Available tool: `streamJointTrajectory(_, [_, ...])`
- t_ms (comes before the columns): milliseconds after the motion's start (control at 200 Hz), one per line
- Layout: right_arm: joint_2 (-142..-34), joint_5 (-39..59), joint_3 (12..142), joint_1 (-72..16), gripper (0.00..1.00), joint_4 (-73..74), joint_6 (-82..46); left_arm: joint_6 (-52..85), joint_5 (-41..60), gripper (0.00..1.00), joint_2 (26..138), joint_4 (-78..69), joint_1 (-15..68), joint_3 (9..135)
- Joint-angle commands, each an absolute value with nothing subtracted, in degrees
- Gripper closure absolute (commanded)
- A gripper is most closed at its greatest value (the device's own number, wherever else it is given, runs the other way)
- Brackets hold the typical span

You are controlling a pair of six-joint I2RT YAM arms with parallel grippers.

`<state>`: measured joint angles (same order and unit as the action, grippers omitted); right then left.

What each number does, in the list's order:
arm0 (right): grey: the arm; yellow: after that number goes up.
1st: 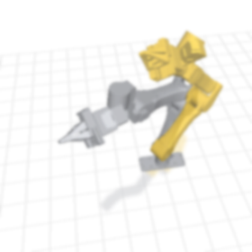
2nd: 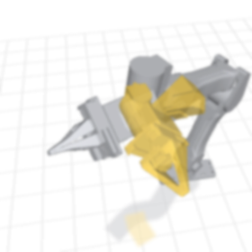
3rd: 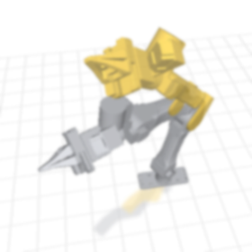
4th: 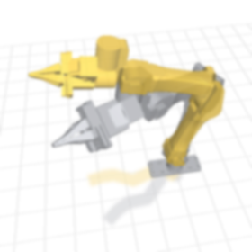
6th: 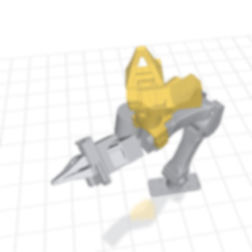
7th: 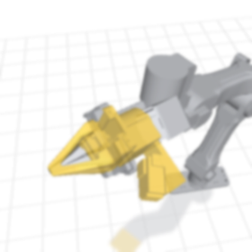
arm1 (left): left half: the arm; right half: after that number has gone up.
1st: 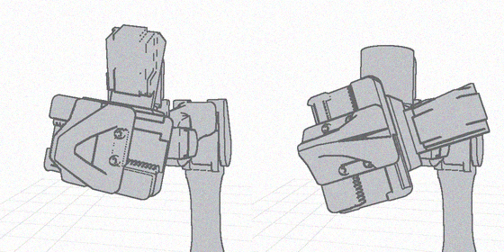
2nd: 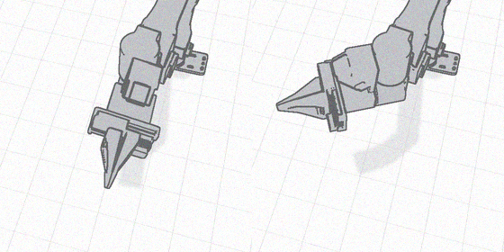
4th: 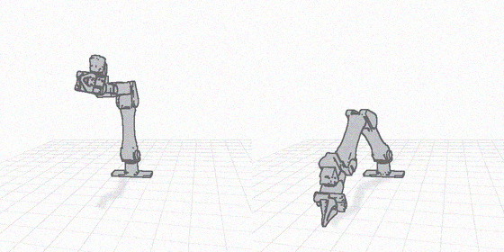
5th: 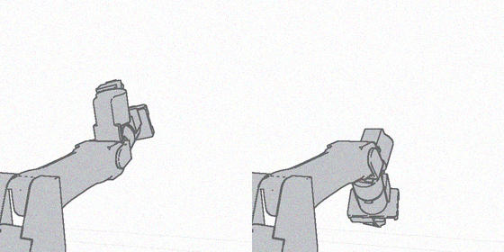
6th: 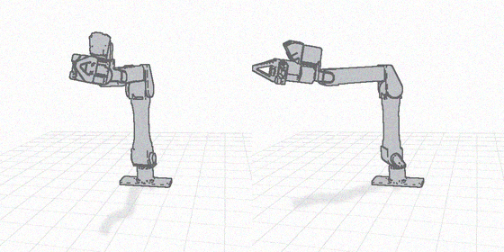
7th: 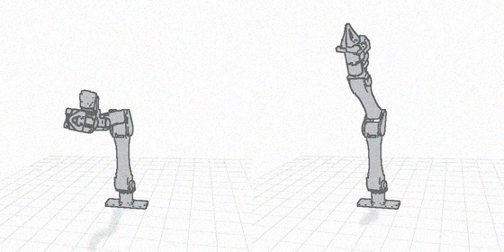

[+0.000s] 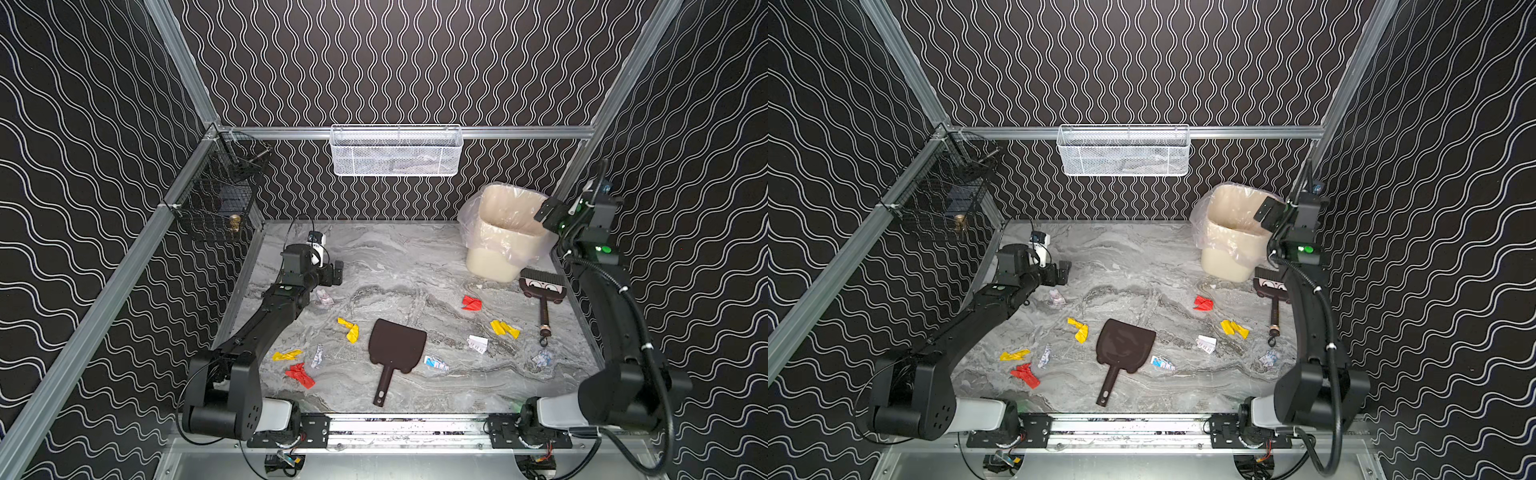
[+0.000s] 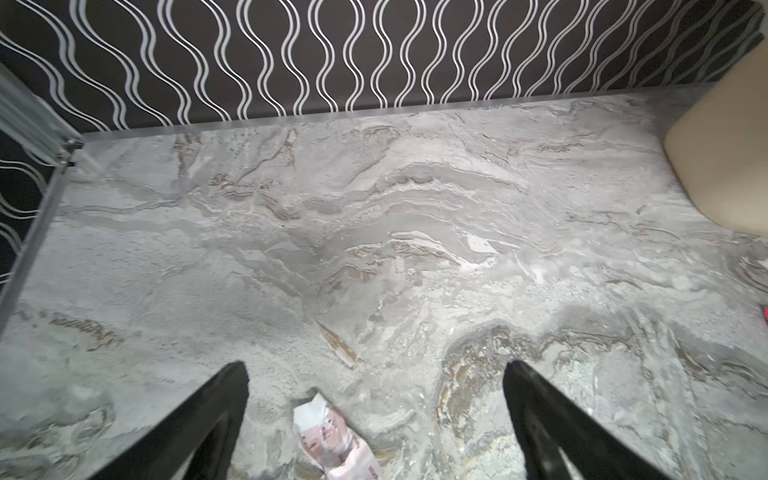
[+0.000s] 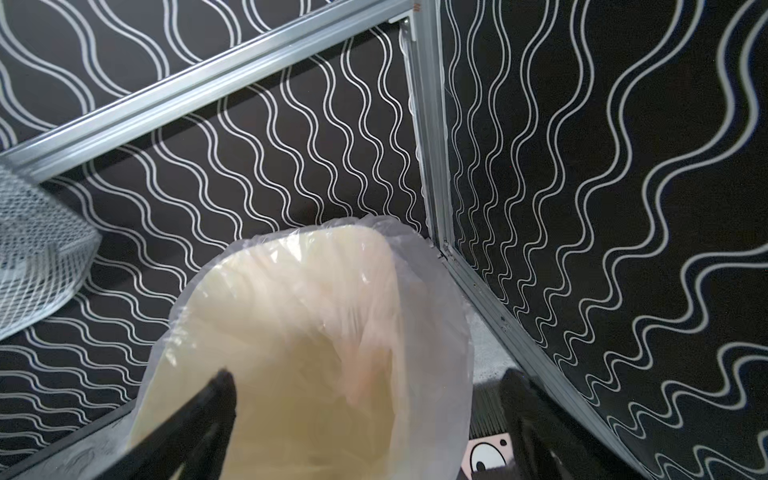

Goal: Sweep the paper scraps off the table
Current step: 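Raise the right gripper to the bagged cream bin and grasp its rim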

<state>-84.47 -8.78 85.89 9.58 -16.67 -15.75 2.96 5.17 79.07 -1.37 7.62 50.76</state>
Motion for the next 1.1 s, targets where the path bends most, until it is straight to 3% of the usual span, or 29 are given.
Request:
streamJointTrajectory(0, [-88.9,-2.9,90.8,12.6,0.01,-20.5,-20.3,3.9,7.2,0.01,79.5,0.0,7.8,51.7])
streamJointTrajectory(340, [-101.8,11.2,102.4,17.6,0.12,-26.9,-19.3,3.4,9.7,0.01,80.1,2.0,7.8,52.5])
streamJointTrajectory(716, [-110.7,15.9,111.1,18.2,0.27,-36.2,-16.2,3.8,11.9,0.01,80.6,3.6,7.8,52.6])
streamJointTrajectory(1091, [-113.9,18.0,114.0,17.8,0.47,-41.4,-12.5,3.2,12.4,0.01,80.4,5.5,7.8,52.9])
